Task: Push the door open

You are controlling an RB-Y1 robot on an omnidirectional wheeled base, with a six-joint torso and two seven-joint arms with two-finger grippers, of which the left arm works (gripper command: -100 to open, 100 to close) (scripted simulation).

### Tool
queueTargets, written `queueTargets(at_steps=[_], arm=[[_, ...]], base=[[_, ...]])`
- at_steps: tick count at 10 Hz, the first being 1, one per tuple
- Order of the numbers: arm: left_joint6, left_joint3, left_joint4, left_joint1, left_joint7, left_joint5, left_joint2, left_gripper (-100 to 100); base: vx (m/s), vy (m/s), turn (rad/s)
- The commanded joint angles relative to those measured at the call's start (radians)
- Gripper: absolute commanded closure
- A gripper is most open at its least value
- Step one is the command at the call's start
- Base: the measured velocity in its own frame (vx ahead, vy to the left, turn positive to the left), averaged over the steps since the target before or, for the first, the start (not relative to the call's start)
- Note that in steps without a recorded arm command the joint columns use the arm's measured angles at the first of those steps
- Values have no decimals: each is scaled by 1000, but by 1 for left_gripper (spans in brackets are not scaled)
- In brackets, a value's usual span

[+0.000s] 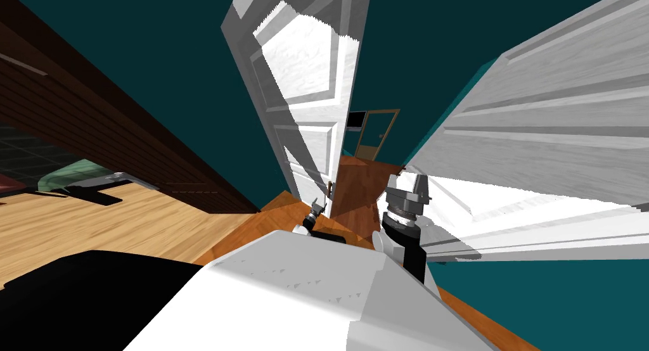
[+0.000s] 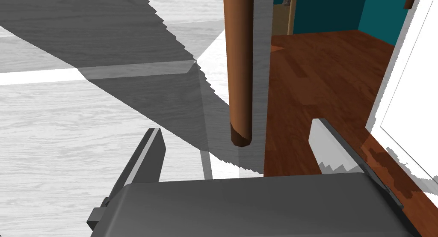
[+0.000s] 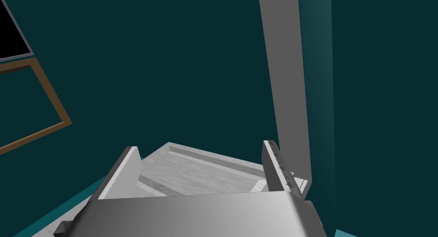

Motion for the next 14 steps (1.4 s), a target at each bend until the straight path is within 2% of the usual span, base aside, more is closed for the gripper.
queueTargets(at_steps=[1, 3, 4, 6, 7, 8, 9, 14], arm=[[0, 4, 9, -10, -1, 5, 28, -100], [-1, 7, 12, -16, -1, 11, 43, -100], [-2, 8, 14, -19, -1, 14, 42, -100], [-3, 11, 17, -25, -1, 19, 25, -100], [-3, 13, 19, -28, -1, 22, 5, -100], [-2, 11, 18, -24, -3, 20, 14, -100], [-2, 11, 18, -24, -3, 20, 14, 100], [-2, 11, 18, -24, -3, 20, 14, 100]], base=[[160, -74, -21], [206, -83, -21], [217, -69, -26], [184, -92, -22], [174, -82, -21], [74, -38, 1], [-9, 4, 4], [-9, 1, -10]])
